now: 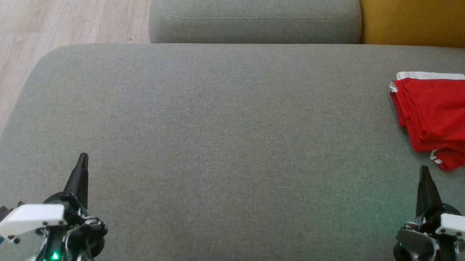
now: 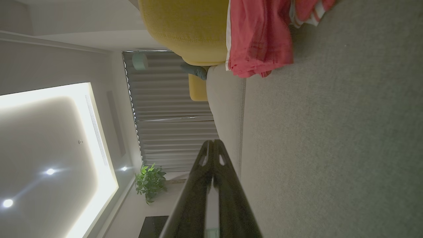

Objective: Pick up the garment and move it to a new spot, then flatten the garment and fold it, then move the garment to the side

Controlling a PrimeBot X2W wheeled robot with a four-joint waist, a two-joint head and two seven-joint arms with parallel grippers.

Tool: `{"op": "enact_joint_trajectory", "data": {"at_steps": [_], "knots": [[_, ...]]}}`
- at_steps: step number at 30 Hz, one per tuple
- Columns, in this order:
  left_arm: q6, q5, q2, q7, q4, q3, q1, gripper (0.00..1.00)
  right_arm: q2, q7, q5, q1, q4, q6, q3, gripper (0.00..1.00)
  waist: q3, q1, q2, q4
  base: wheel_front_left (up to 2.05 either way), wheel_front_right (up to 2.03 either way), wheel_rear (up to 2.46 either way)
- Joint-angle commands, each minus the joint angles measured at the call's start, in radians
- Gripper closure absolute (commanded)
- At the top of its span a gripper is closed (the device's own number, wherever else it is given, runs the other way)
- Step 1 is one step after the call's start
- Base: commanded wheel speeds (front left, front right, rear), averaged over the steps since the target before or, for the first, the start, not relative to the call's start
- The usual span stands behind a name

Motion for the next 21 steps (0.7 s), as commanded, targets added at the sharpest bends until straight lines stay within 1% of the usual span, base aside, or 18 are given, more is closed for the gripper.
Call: {"op": "enact_joint_trajectory", "data": {"at_steps": [1,21], "knots": [[-0.007,-0.001,0.01,0.007,-0.035,0.04,-0.053,1.0,-0.006,0.006,0.007,-0.052,-0.038,0.007,0.02,1.0,0.0,0.0,0.0,0.0,0.0,0.0,0.0],[-0.007,0.004,0.006,0.011,-0.035,0.046,-0.053,1.0,-0.006,0.006,0.007,-0.052,-0.038,0.007,0.02,1.0,0.0,0.0,0.0,0.0,0.0,0.0,0.0]]}}
